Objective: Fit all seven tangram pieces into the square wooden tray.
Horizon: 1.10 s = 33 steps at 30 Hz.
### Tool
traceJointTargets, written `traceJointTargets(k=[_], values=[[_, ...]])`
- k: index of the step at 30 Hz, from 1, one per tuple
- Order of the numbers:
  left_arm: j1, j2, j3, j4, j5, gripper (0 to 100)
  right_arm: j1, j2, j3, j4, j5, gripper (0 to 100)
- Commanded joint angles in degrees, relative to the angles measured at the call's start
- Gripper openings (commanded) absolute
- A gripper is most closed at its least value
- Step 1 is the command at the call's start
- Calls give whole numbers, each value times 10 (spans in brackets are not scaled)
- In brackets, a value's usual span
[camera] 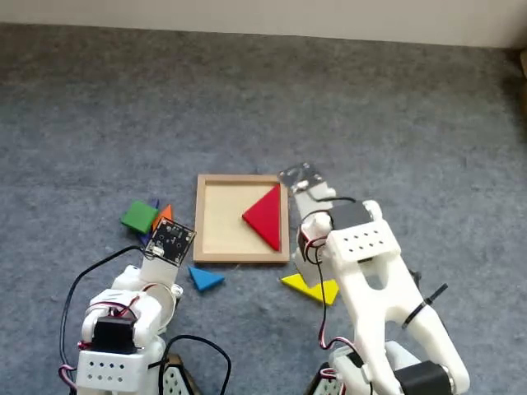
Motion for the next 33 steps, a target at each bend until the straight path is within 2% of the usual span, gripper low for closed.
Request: traceJointTargets(k=[1,4,10,15,19,23,27,30,33], values=[[-1,-18,11,3,4,7,-10,-24,0,0,101,361],[-1,-18,11,3,4,7,-35,-23,1,0,128,361],[-1,-18,11,3,4,7,-100,-22,22,-3,130,361],[-1,-18,11,3,4,7,-157,-22,122,-130,126,361],[-1,-18,11,3,4,7,-127,-22,172,-196,128,361],[-1,-18,11,3,4,7,-99,-11,174,-206,130,361],[-1,-18,11,3,4,7,-95,60,173,-207,153,361],[-1,-18,11,3,4,7,-55,121,147,-219,165,361],[-1,-18,11,3,4,7,17,174,89,-230,165,361]])
